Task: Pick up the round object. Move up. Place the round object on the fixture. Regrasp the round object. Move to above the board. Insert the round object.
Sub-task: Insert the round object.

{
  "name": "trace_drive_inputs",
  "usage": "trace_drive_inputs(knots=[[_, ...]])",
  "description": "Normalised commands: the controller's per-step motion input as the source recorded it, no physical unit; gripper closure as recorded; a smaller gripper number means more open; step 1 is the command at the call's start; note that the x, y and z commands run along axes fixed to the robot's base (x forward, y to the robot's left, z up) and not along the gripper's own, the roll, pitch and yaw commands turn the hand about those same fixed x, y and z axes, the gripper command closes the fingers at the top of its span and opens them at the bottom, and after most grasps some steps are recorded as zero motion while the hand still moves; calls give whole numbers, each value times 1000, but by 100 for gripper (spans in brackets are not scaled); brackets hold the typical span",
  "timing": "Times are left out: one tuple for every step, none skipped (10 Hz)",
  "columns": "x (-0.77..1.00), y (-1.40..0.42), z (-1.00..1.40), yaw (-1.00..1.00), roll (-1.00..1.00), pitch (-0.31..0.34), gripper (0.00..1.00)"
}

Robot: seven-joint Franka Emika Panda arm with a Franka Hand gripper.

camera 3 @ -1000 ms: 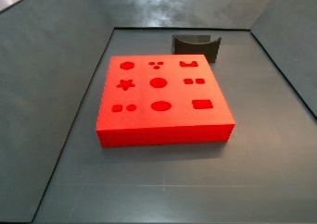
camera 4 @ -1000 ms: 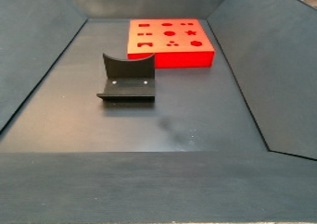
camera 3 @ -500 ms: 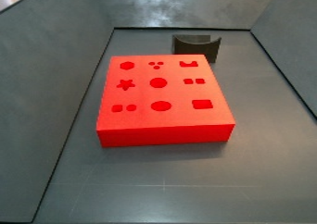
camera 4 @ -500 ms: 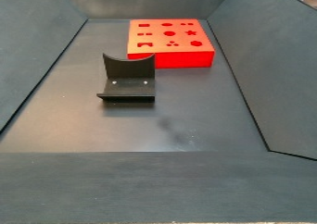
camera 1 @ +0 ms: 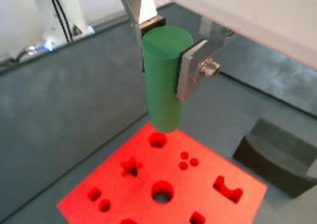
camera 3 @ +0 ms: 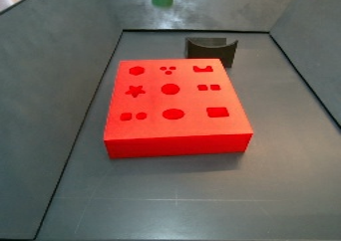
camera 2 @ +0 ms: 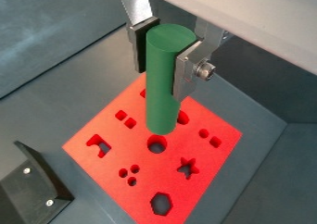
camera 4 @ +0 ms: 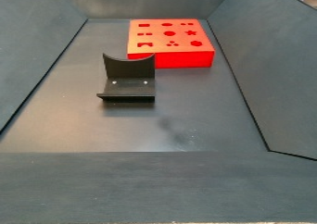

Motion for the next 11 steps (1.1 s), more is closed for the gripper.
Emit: trace_drive_inputs(knots=[[0,0,-29,0,0,0,100],[-69,0,-826,0,53,-94,100],[-134,0,-840,0,93,-127,100],[0,0,0,0,-10,0,100],[0,-26,-326,0,13,-19,100],[0,-160,-763,0,124,-79,100],[143,-246,-323,-6,31,-21,100],[223,-223,-94,-51,0,0,100],[249,-217,-111,-114,0,-9,100],[420,-214,-531,-140,96,-70,100],[346,-131,-449,-154,77,-87,100]])
